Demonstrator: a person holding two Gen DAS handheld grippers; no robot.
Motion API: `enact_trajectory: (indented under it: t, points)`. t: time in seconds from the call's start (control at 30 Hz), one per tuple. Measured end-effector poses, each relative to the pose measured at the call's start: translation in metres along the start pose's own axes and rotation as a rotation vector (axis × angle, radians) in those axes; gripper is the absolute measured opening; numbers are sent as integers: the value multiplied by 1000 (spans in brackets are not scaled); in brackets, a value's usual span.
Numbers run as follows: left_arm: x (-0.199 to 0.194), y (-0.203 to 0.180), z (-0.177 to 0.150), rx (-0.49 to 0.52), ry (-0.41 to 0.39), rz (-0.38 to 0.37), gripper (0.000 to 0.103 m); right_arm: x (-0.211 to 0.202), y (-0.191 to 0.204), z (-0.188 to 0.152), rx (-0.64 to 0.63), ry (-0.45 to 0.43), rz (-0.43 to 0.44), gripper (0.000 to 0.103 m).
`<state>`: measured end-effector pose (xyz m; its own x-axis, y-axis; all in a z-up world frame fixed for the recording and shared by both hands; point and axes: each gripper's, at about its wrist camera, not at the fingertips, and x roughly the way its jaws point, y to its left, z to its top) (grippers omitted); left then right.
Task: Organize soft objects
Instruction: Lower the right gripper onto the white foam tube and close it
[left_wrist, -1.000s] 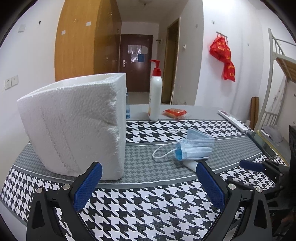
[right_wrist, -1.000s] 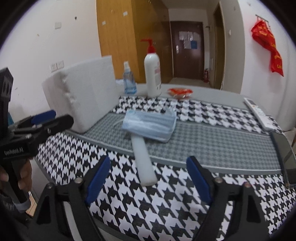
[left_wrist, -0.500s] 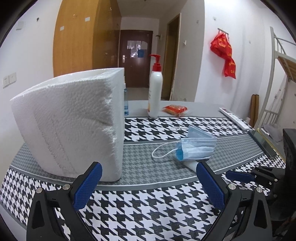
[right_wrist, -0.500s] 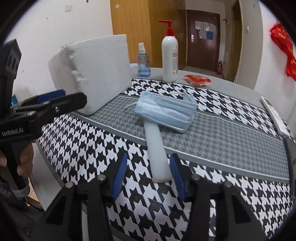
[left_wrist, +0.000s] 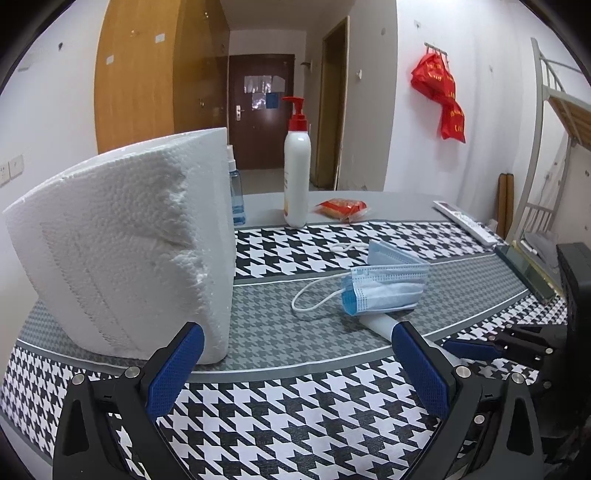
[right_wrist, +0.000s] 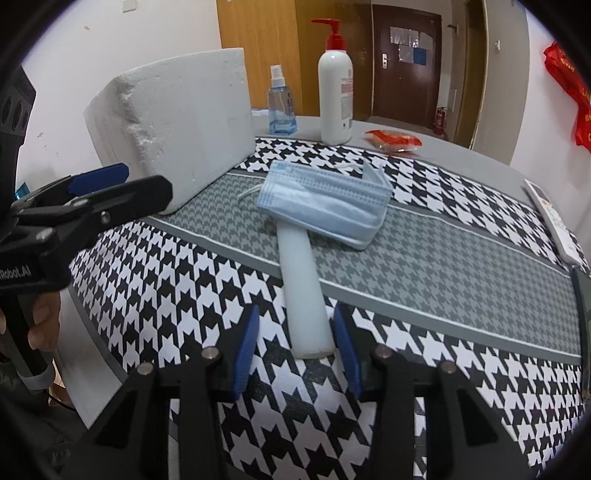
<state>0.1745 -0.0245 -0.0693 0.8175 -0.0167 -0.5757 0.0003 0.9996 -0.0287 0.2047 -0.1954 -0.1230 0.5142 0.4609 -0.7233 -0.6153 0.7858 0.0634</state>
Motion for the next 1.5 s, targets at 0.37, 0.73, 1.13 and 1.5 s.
enact_trajectory:
  t: [0.37, 0.73, 1.13, 1.5]
  points:
    - [3, -8, -1, 13, 14, 2, 102, -1, -3, 0, 11, 5, -48, 31]
    - [2, -9, -2, 8, 7, -1, 102, -2, -1, -1, -2, -3, -39, 23]
    - [-1, -14, 1, 26, 5, -11, 102, -36, -3, -9, 41, -70, 55, 17]
    - [2, -25, 6, 51, 0, -33, 102, -73, -5, -26, 77, -130, 91, 17]
